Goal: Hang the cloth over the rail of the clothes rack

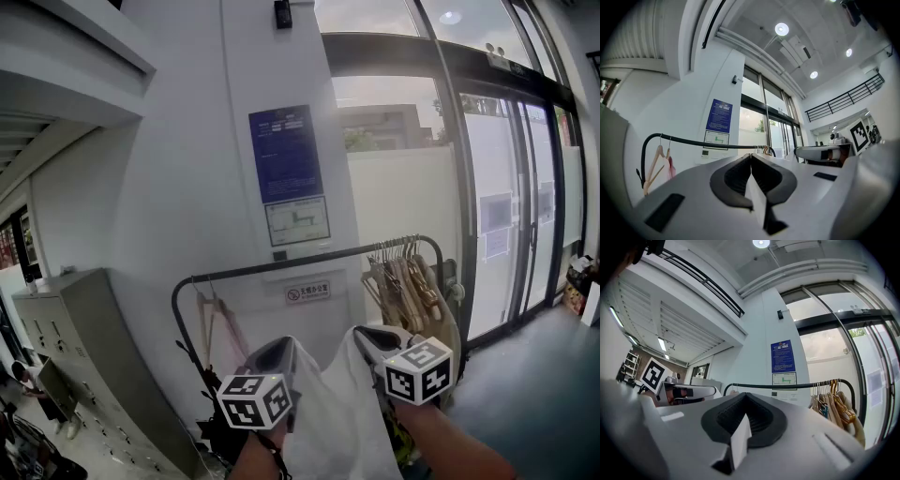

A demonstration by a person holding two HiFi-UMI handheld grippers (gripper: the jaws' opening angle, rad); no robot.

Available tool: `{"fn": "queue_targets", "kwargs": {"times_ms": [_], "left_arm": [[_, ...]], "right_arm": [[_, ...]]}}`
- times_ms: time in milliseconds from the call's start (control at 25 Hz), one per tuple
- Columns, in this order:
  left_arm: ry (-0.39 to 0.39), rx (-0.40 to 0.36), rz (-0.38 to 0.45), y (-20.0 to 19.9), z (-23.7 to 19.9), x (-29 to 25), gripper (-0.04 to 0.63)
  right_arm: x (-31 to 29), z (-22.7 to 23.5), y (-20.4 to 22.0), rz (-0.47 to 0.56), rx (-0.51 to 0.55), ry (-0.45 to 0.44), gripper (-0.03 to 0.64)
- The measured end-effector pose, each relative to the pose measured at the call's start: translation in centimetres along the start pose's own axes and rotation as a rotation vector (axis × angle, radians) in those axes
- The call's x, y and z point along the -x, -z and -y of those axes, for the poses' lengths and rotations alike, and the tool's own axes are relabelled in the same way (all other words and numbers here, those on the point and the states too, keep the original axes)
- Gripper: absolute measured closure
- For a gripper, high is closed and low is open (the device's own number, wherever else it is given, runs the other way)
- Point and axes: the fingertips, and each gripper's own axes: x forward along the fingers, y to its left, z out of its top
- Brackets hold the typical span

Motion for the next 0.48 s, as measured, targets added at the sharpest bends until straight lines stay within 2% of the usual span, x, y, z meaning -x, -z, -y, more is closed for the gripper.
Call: {"fn": "queue_targets", "kwargs": {"times_ms": [480], "left_arm": [[0.004, -0.005, 0.012, -0.2, -1.1, -0.8, 0.584]], "right_arm": [[-1.2, 0.5, 0.3, -0.001, 0.012, 0.012, 0.614]]}}
